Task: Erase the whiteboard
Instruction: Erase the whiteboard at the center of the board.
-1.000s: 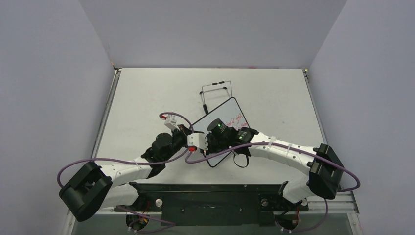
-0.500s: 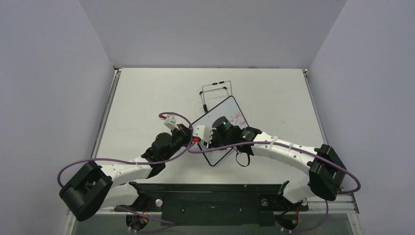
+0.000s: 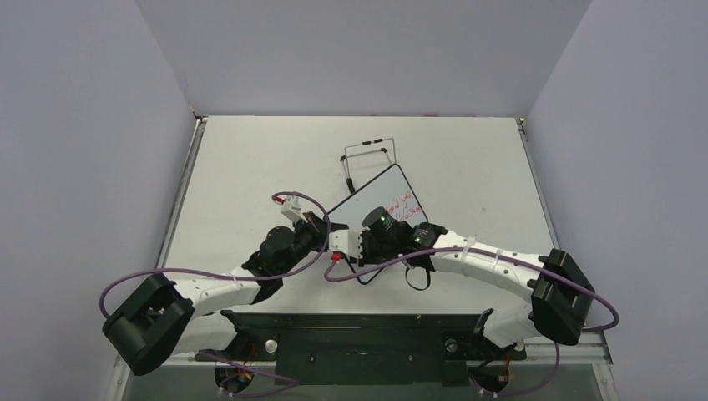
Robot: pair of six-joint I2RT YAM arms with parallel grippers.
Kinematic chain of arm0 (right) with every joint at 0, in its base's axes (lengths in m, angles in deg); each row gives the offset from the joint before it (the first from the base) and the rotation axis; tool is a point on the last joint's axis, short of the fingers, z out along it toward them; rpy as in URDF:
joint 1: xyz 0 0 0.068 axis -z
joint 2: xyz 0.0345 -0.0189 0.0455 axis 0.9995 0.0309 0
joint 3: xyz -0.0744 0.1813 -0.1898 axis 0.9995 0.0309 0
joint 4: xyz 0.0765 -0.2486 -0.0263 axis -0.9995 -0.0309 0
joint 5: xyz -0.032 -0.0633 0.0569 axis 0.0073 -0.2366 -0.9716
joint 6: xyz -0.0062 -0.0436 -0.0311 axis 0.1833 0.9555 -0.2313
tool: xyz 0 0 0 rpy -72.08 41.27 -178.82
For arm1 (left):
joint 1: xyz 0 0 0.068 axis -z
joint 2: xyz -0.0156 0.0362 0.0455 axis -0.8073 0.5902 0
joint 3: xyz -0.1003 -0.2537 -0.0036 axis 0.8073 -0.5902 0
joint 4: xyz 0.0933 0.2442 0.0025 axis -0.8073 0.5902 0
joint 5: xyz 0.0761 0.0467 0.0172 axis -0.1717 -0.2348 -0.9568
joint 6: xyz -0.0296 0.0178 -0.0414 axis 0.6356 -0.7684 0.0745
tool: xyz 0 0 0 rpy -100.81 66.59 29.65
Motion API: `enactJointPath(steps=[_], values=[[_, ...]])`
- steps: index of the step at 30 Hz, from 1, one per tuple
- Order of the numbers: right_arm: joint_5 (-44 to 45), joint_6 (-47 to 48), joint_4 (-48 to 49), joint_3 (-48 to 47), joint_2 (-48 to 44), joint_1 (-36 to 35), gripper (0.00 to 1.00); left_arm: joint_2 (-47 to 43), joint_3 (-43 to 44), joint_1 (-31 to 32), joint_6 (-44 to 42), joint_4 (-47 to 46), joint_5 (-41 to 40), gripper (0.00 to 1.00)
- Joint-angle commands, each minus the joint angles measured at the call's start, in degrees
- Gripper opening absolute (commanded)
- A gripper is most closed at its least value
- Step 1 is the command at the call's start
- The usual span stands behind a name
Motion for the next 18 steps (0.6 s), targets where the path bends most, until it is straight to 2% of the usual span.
enactJointPath(steps=[1,5,8,14,18], values=[[-3.1,-2.7,0.3,-0.5,-0.1,4.1,0.00,-0.5,2.5,0.7,1.4,-8.1,2.9,0.00],[-0.1,-6.9,5.3,-2.7,-0.2,4.5,0.00,-0.2,2.3,0.7,1.6,-8.8,2.9,0.00],[-0.4,-7.9,4.7,-5.9,1.0,3.5,0.00,0.6,2.4,0.7,1.8,-9.3,2.9,0.00],[-5.0,-3.5,-0.1,-3.8,1.3,-2.1,0.00,1.4,2.7,0.7,2.1,-10.0,2.9,0.00],[-6.4,0.2,-4.0,-1.4,1.1,-1.3,0.00,0.9,2.7,0.7,2.0,-9.8,2.9,0.00]])
